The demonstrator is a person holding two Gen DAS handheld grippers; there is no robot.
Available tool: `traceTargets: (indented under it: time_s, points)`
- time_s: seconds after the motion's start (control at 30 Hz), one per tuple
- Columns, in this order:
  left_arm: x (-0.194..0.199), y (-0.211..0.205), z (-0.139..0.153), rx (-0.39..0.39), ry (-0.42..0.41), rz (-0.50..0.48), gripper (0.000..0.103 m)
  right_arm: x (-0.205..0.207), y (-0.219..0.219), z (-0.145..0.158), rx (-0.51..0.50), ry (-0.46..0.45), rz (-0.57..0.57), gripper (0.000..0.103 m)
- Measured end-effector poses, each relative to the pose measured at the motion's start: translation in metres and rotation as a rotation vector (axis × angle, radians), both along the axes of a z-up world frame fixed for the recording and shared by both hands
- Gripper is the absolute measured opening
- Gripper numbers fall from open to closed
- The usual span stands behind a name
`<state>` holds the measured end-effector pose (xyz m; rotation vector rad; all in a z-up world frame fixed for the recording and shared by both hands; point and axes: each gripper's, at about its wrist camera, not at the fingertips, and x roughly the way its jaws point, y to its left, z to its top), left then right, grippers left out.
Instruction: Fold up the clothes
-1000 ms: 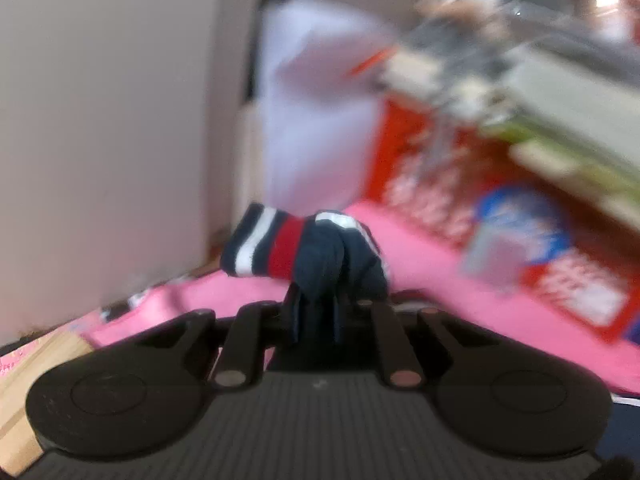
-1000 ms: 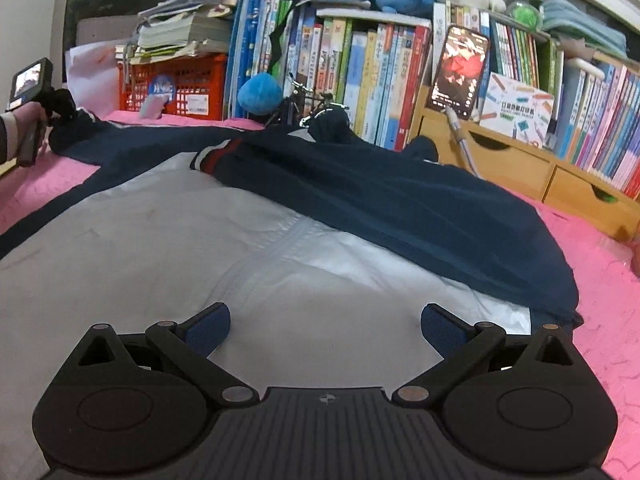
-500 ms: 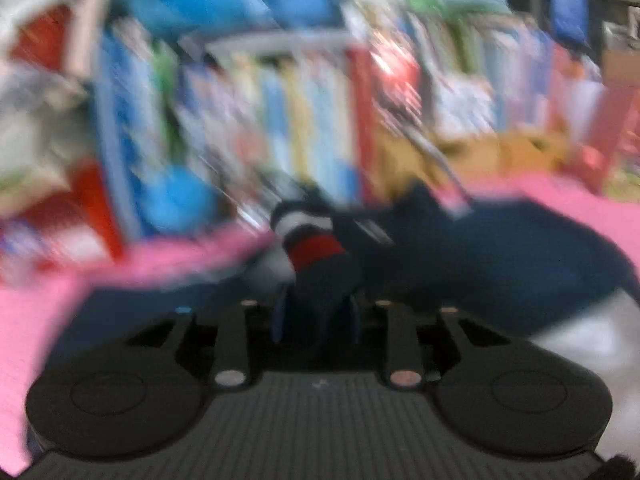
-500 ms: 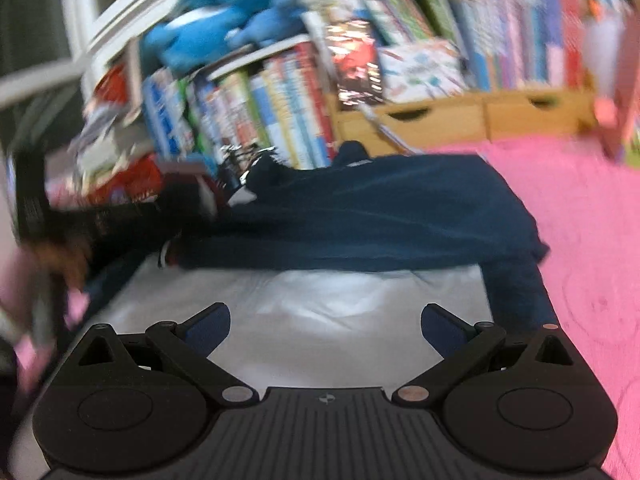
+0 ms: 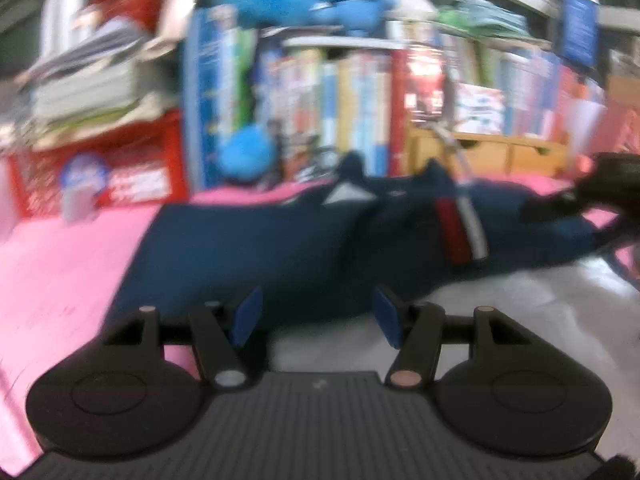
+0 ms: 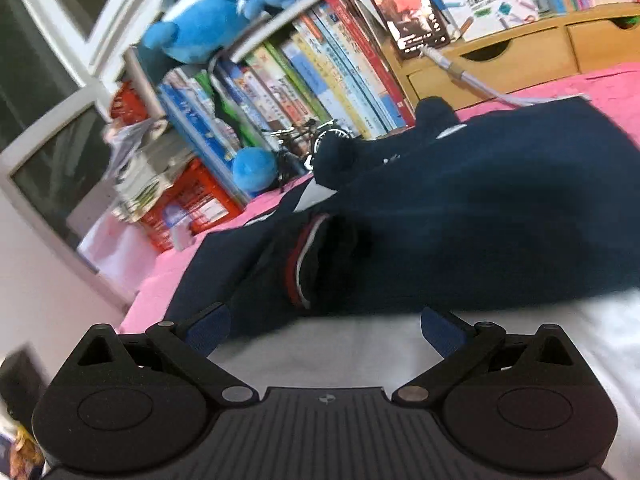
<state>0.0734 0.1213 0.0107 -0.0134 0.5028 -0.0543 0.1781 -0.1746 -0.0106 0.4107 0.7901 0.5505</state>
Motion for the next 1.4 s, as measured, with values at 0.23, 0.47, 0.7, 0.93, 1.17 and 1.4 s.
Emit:
traceTargets:
  time_s: [0.23,0.47,0.7,0.93,1.17,1.4]
  points:
    - [-0.02,0.043,-0.003,-0.048,-0.009,0.099,0.06,0.044,0.066,-0.02,-0.035,0.018,-0.032,0.088]
    - [-0.025,0.058,0.003,-0.059,-0.041,0.127,0.061,0.043,0.06,-0.005,-0.136,-0.056,-0.049,0.024]
    - [-0.012,0.036,0.004,-0.042,-0.047,0.068,0.062,0.056,0.012,0.037,-0.257,-0.253,-0.21,0.022]
    - [0.004,0.027,-0.001,0.011,-0.036,0.071,0.062,0.073,-0.016,0.027,-0.34,-0.24,-0.24,0.022]
    - [-0.004,0.044,-0.005,0.012,-0.022,0.127,0.064,0.058,-0.035,0.002,-0.17,-0.151,-0.286,0.084]
    - [-0.002,0.04,-0.012,-0.005,0.0,0.125,0.064,0.079,-0.003,-0.029,-0.303,-0.119,-0.294,0.093]
